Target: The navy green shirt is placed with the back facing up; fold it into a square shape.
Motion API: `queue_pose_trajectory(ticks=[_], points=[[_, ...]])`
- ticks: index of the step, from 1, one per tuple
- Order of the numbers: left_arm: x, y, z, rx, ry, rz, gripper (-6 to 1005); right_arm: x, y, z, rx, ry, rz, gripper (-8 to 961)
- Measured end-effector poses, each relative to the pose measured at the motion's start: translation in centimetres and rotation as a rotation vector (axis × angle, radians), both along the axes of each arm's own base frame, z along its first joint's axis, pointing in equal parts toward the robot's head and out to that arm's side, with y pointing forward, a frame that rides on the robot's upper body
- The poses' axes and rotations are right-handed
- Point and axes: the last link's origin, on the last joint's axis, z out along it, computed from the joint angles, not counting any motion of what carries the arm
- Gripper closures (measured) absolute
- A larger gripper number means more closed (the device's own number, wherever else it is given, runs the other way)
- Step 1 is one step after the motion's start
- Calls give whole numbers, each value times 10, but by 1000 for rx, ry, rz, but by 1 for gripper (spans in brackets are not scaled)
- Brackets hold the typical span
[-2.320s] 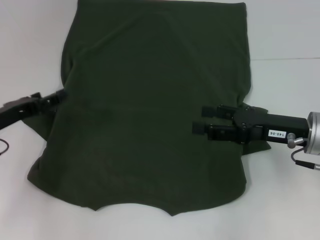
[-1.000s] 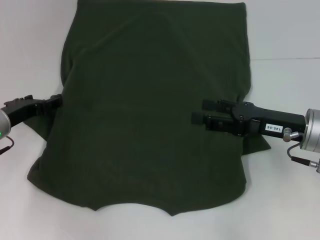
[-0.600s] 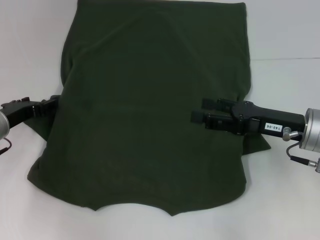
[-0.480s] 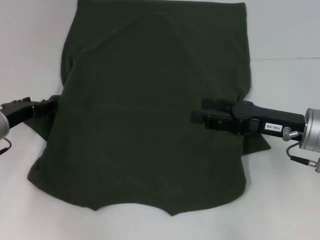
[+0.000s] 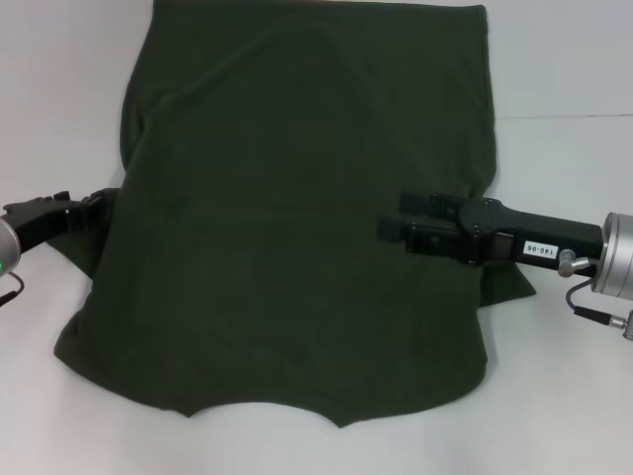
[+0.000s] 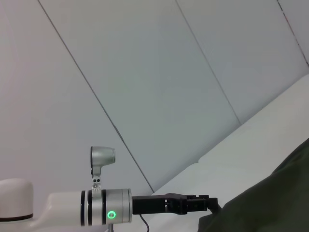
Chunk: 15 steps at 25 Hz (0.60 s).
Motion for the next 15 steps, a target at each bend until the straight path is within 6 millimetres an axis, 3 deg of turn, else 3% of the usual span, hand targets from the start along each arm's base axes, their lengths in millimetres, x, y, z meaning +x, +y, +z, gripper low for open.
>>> queue_pose_trajectory(ticks=[15], points=[[4,4,-2,-6,25,-9,488,0,1,0,1,-1,0,65]])
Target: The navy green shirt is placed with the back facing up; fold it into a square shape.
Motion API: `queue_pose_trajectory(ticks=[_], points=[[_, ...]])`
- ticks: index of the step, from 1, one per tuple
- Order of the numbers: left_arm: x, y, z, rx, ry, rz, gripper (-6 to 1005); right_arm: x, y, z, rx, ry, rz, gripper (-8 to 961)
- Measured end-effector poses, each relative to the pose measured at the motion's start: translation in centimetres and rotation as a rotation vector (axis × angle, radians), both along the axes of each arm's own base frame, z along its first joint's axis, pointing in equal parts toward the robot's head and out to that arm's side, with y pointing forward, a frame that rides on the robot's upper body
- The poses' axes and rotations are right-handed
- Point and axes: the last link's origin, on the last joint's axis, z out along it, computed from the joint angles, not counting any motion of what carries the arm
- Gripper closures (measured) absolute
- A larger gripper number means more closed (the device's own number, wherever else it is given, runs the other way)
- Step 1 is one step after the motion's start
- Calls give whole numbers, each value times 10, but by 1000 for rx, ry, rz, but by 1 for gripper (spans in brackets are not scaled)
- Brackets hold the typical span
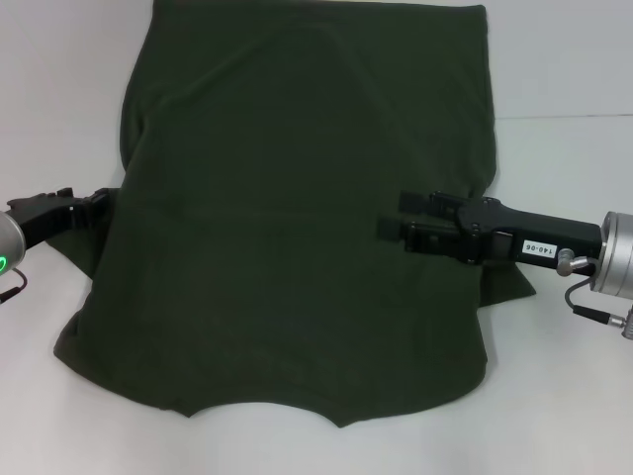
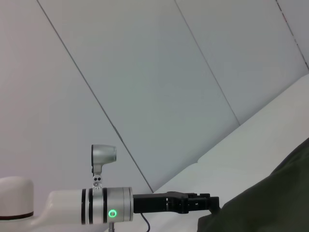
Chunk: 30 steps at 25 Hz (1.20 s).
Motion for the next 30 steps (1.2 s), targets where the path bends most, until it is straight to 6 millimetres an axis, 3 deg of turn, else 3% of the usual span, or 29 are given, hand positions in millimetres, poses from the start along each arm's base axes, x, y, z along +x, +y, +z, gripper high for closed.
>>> queue_pose_trajectory(ticks=[30], points=[[-6,-6,-4,-34,37,7,520,-2,1,0,0,0,5,74]])
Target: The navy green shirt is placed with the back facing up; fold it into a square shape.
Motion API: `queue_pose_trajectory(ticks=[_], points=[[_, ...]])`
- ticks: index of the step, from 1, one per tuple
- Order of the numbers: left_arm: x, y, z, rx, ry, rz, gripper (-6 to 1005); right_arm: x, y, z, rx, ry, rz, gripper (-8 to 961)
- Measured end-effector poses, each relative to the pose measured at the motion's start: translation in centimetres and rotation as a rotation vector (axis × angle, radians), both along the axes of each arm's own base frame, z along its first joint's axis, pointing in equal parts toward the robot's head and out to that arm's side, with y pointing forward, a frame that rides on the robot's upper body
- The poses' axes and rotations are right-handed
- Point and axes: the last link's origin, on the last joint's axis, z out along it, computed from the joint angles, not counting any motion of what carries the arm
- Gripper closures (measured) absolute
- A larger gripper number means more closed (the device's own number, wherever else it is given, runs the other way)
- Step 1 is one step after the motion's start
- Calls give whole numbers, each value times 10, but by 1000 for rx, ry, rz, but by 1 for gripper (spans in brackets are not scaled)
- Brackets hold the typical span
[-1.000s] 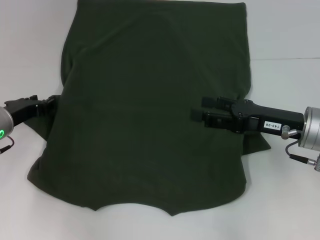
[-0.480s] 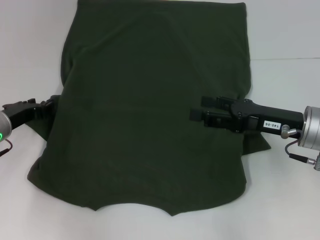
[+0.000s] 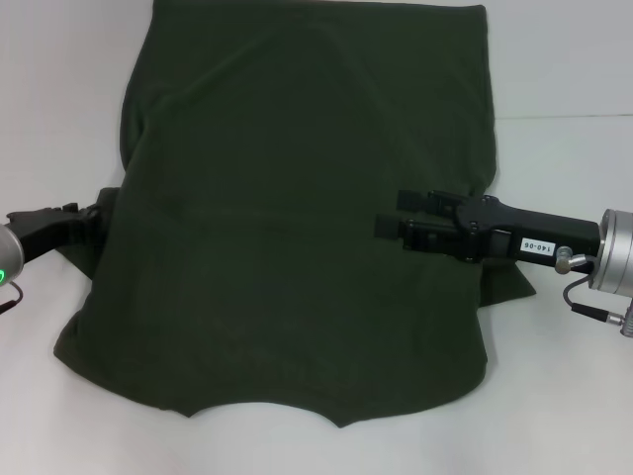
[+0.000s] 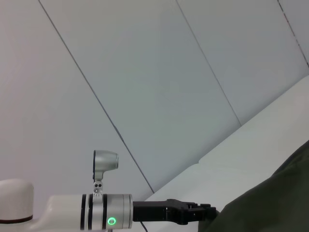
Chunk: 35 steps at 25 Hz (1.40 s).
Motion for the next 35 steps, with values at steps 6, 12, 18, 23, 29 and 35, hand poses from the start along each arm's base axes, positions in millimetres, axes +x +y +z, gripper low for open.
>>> queue_pose_trajectory(ticks=[6,12,18,23,29,35], points=[[-2,-2,4,12,0,4,779,0,0,0,0,0,0,76],[-1,-1,5,13,2,2,984,-1,1,0,0,1,3,78],[-1,-1,6,15,5,0,993,-2,1,1,3,4,3,80],[0,1,15,34,5,-12,998,-1,1,1,6,7,1,81],[1,2,24,52,6,-19,998,-1,1,1,7,8,1,83],[-1,6,40,87,34,-22,998,-1,1,1,6,9,-1,85]])
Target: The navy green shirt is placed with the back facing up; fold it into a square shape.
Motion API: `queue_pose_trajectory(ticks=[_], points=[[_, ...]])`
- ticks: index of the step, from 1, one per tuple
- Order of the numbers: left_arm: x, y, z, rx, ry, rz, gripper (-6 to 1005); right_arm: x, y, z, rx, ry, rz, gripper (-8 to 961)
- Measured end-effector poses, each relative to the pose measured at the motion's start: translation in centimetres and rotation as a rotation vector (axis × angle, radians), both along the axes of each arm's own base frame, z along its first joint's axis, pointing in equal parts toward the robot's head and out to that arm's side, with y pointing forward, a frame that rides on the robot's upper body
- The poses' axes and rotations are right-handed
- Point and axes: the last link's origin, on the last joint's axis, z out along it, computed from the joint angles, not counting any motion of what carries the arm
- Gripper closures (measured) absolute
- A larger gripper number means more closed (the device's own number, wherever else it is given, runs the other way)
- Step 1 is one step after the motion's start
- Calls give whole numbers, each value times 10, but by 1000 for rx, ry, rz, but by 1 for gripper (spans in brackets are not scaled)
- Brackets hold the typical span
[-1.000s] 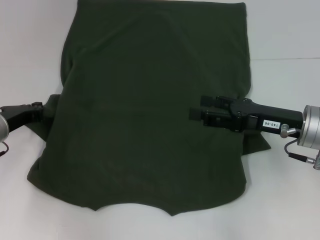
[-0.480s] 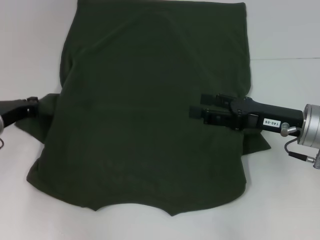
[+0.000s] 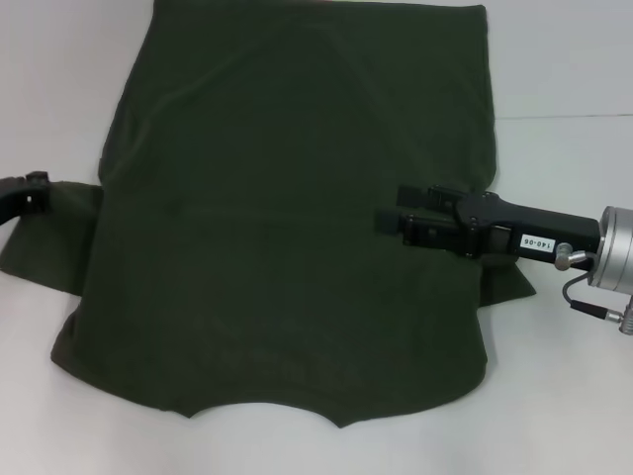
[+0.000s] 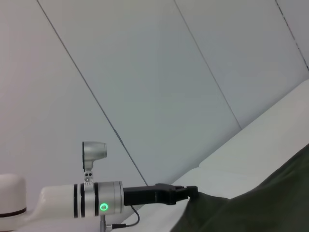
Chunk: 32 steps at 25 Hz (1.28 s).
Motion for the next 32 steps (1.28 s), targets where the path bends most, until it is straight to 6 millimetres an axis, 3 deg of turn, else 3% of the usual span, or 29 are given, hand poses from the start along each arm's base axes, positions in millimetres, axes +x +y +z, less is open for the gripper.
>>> queue_pose_trajectory(ticks=[32], points=[[0,17,40,103,159,-2,997,2,0,-5,-9,3,-25,106]])
